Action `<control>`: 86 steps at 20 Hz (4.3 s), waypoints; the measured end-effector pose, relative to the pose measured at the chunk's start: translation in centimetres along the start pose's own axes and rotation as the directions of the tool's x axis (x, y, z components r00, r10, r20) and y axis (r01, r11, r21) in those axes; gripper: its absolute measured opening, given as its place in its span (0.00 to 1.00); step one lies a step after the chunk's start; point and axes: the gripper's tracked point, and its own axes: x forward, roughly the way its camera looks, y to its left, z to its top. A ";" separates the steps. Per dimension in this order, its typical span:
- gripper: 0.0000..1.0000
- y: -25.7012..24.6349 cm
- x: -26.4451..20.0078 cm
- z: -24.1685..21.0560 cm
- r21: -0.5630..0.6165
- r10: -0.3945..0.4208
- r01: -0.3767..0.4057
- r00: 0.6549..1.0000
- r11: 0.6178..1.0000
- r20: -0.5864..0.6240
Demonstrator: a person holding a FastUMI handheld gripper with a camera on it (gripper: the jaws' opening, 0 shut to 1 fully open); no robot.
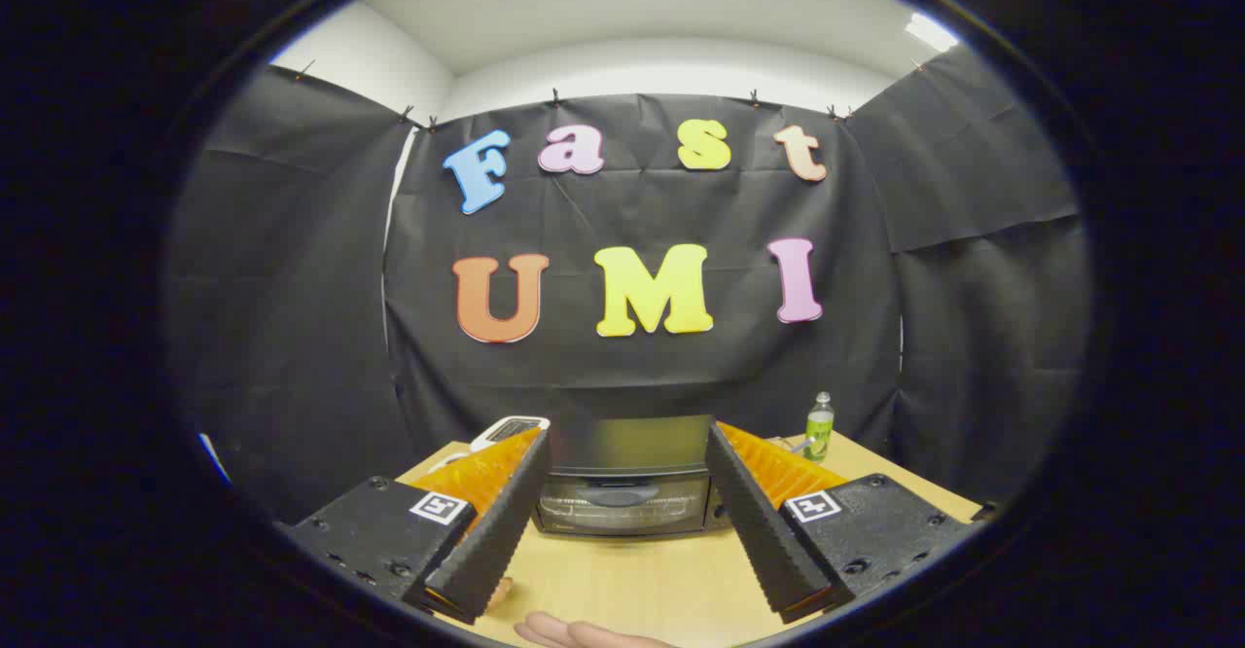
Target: Open the toaster oven, put the food inside, and close the toaster oven door.
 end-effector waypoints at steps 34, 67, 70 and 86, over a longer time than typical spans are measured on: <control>1.00 0.8 13.4 -6.8 -0.004 -0.024 0.023 0.994 1.000 -0.103; 1.00 1.0 14.6 -21.8 -0.101 -0.042 -0.004 0.893 0.995 -0.448; 1.00 0.7 14.2 -23.0 -0.114 -0.043 -0.013 0.875 0.993 -0.482; 1.00 0.0 10.1 -30.4 -0.083 -0.057 -0.007 0.664 0.997 -0.746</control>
